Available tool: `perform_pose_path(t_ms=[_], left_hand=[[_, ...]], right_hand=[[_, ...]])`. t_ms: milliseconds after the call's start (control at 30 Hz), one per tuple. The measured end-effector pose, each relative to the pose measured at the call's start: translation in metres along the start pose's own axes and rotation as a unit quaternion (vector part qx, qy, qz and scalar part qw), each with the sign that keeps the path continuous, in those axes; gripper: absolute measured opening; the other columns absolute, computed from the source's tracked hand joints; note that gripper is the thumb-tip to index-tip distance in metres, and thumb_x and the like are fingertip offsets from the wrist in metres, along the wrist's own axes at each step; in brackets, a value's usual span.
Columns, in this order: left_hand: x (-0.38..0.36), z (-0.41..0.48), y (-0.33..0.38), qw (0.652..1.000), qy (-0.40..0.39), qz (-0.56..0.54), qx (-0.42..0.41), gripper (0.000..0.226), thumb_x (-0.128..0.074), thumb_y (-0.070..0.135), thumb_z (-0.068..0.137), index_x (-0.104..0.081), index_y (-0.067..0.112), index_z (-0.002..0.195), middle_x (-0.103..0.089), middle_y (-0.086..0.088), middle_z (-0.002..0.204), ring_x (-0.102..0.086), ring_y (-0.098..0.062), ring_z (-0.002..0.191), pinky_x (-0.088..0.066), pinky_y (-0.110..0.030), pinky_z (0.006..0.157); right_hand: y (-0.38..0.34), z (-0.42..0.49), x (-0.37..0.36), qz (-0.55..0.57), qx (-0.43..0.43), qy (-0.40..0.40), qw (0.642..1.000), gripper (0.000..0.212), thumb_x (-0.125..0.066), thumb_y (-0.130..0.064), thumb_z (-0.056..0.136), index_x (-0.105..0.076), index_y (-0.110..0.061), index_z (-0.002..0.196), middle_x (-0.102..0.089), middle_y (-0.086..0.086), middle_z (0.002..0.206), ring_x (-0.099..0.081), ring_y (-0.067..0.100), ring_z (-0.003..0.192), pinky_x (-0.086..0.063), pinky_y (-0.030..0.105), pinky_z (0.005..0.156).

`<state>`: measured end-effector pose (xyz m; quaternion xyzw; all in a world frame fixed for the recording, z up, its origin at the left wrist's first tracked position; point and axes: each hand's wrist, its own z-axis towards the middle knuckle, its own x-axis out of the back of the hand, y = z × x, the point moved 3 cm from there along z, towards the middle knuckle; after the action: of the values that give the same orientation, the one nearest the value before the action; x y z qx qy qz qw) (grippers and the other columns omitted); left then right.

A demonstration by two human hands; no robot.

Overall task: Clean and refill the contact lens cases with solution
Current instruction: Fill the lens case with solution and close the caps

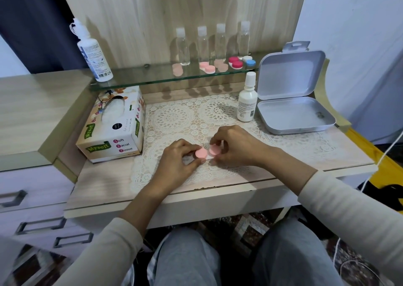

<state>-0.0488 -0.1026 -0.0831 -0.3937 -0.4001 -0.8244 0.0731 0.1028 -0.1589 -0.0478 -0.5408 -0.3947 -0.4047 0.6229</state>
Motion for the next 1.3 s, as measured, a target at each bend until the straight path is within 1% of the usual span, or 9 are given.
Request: perform_pose_path(t_ms=[67,233,300,433,600,733,867,1033,1300], left_hand=[[0.000,0.000,0.000,1.000,-0.001,-0.005,0.000,0.034,-0.077,0.021,0.073,-0.070,0.013,0.105,-0.063,-0.002,0.091,-0.058,-0.011,0.083,-0.039,-0.004,0.073],[0.001,0.000,0.001,1.000,0.002,0.004,-0.004,0.032,-0.076,0.021,0.073,-0.070,0.012,0.104,-0.062,-0.002,0.090,-0.057,-0.010,0.082,-0.035,-0.001,0.072],[0.001,-0.001,0.001,1.000,0.002,0.003,-0.005,0.032,-0.076,0.021,0.073,-0.070,0.013,0.104,-0.062,-0.001,0.091,-0.057,-0.010,0.083,-0.035,-0.001,0.072],[0.001,0.000,0.001,1.000,0.000,-0.002,-0.006,0.032,-0.076,0.021,0.073,-0.070,0.013,0.104,-0.062,-0.001,0.090,-0.058,-0.011,0.083,-0.039,-0.005,0.072],[0.000,0.000,0.000,1.000,0.002,-0.004,-0.003,0.033,-0.076,0.021,0.073,-0.070,0.013,0.105,-0.063,-0.001,0.092,-0.058,-0.012,0.085,-0.041,-0.008,0.074],[0.001,-0.001,0.001,1.000,0.001,-0.006,-0.006,0.033,-0.076,0.021,0.073,-0.070,0.012,0.104,-0.062,-0.002,0.091,-0.058,-0.012,0.084,-0.043,-0.013,0.074],[0.001,-0.001,0.000,1.000,0.002,-0.011,0.000,0.033,-0.076,0.021,0.073,-0.070,0.013,0.104,-0.062,0.000,0.091,-0.057,-0.010,0.083,-0.039,-0.007,0.073],[0.001,-0.001,0.001,1.000,0.000,-0.002,0.000,0.032,-0.076,0.022,0.074,-0.070,0.014,0.104,-0.061,0.001,0.090,-0.057,-0.009,0.083,-0.036,-0.003,0.071],[0.001,0.000,0.001,1.000,-0.003,-0.009,0.004,0.031,-0.077,0.019,0.073,-0.070,0.012,0.102,-0.060,0.002,0.087,-0.057,-0.006,0.079,-0.038,-0.003,0.071]], right_hand=[[-0.001,-0.002,0.001,0.030,0.011,0.002,0.999,0.041,-0.069,-0.022,0.078,-0.062,-0.016,0.118,-0.064,-0.001,0.107,-0.049,0.008,0.080,-0.039,0.021,0.072],[-0.002,-0.004,-0.001,0.015,0.006,0.035,0.999,0.017,-0.065,-0.017,0.081,-0.072,-0.011,0.094,-0.069,0.004,0.090,-0.054,0.012,0.073,-0.036,0.017,0.060],[-0.002,-0.003,-0.001,0.005,-0.011,0.040,0.999,0.022,-0.070,-0.022,0.076,-0.069,-0.010,0.094,-0.067,0.004,0.091,-0.052,0.011,0.075,-0.036,0.018,0.061],[-0.003,-0.005,0.001,0.021,0.007,0.015,1.000,0.040,-0.069,-0.021,0.077,-0.063,-0.017,0.116,-0.066,-0.002,0.110,-0.056,0.012,0.092,-0.037,0.019,0.074],[-0.004,-0.003,0.002,0.028,0.011,0.036,0.999,0.019,-0.066,-0.019,0.082,-0.073,-0.015,0.099,-0.070,0.002,0.093,-0.052,0.009,0.074,-0.036,0.021,0.066],[-0.005,-0.001,0.000,-0.002,-0.001,0.035,0.999,0.028,-0.068,-0.028,0.078,-0.069,-0.014,0.103,-0.063,0.003,0.093,-0.054,0.016,0.083,-0.041,0.027,0.069],[-0.004,-0.005,-0.002,0.014,0.024,0.009,1.000,0.031,-0.063,-0.012,0.079,-0.069,-0.019,0.108,-0.068,-0.001,0.105,-0.057,0.017,0.093,-0.046,0.029,0.076],[-0.002,-0.003,-0.005,0.018,0.009,0.030,0.999,0.027,-0.063,-0.010,0.078,-0.072,-0.016,0.103,-0.070,0.003,0.094,-0.051,0.011,0.076,-0.036,0.023,0.066],[-0.002,-0.004,-0.008,0.039,-0.004,0.032,0.999,0.024,-0.071,-0.014,0.077,-0.068,-0.005,0.099,-0.064,0.008,0.095,-0.046,0.012,0.076,-0.033,0.019,0.064]])
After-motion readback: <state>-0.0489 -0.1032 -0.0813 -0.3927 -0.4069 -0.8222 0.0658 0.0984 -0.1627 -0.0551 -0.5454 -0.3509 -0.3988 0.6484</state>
